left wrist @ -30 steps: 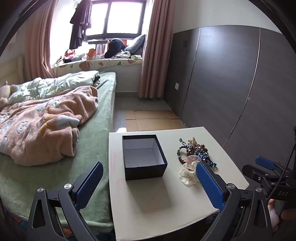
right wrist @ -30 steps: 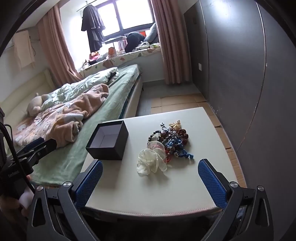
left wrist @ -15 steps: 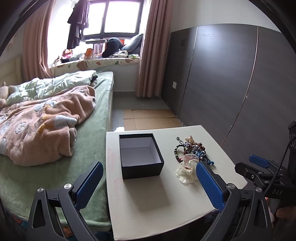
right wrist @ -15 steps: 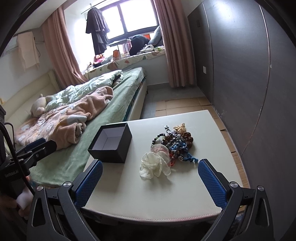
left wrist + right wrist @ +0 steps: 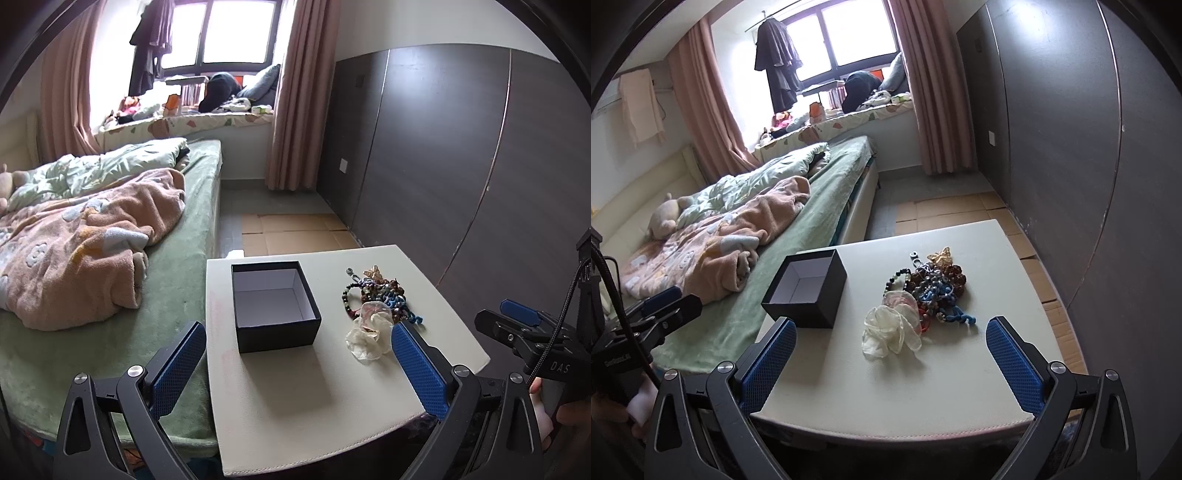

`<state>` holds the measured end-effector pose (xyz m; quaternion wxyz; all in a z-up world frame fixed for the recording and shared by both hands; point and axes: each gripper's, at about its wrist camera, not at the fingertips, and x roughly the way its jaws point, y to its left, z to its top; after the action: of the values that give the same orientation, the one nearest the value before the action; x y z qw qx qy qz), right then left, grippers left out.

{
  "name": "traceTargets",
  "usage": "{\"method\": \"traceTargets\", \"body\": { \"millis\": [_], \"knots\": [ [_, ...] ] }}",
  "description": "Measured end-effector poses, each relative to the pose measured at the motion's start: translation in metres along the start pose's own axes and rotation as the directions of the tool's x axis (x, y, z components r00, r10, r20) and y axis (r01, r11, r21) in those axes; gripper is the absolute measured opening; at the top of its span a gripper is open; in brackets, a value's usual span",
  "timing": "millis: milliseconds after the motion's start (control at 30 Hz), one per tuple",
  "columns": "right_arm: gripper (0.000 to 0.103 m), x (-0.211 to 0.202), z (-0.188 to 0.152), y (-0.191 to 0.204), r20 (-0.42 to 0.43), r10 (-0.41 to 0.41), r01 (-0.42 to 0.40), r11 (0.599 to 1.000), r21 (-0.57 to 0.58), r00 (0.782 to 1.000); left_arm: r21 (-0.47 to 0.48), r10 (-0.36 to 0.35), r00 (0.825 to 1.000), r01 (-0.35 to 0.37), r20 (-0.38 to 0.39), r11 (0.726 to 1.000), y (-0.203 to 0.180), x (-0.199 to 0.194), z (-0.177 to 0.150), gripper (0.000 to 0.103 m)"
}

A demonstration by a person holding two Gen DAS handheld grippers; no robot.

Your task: Organize jewelry

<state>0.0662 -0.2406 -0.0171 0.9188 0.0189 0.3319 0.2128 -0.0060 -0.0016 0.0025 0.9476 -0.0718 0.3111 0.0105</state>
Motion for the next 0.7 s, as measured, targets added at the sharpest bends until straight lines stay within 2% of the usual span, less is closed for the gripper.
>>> {"method": "traceTargets", "body": {
  "millis": [700],
  "knots": [
    [0.103,-0.005,0.001,0.003,-0.006,-0.007,0.007,1.0,-0.014,1.0,0.013,0.003,1.0,-0.003,-0.012,1.0,-0.013,0.012,-0.002,0.101]
  ]
}}
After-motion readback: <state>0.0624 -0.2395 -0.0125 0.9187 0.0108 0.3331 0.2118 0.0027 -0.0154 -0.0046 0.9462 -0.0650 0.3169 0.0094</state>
